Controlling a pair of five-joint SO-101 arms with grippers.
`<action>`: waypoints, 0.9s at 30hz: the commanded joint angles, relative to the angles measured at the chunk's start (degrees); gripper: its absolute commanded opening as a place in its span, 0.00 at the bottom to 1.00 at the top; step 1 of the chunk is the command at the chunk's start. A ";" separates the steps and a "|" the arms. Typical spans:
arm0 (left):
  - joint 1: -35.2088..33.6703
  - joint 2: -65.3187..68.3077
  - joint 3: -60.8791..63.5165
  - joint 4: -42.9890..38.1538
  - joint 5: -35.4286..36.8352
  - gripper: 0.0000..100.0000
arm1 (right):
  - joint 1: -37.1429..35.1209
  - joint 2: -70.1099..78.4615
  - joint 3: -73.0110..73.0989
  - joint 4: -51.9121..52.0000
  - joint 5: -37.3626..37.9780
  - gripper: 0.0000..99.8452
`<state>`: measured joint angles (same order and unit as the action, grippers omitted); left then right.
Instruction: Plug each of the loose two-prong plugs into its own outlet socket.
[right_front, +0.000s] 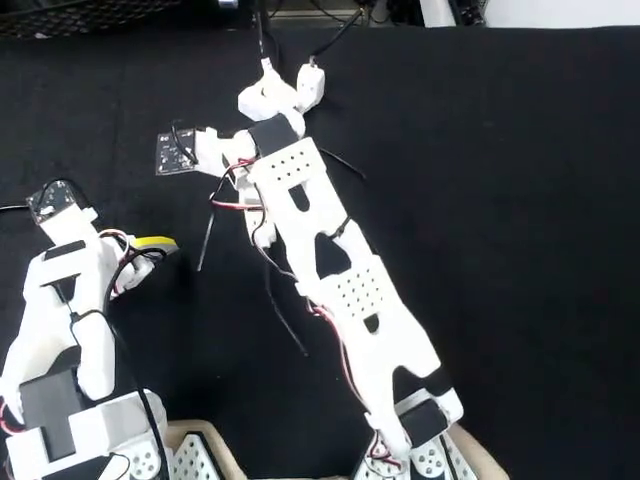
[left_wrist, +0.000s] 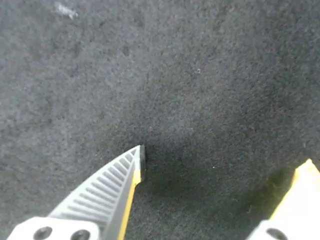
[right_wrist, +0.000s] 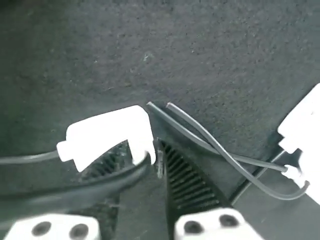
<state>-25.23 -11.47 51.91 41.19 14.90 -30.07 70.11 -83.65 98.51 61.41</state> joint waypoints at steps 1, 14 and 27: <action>0.48 -2.02 -0.48 -0.26 0.44 0.45 | -0.70 2.42 -3.91 2.55 -1.05 0.10; 0.48 -2.02 -0.48 -0.26 0.44 0.45 | -2.29 2.07 -7.25 2.55 -0.70 0.21; 0.48 -2.02 -0.48 -0.26 0.44 0.45 | -3.34 2.15 -10.86 2.73 0.53 0.22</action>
<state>-25.23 -11.65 51.91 41.19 14.90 -32.62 73.27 -92.79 99.82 61.41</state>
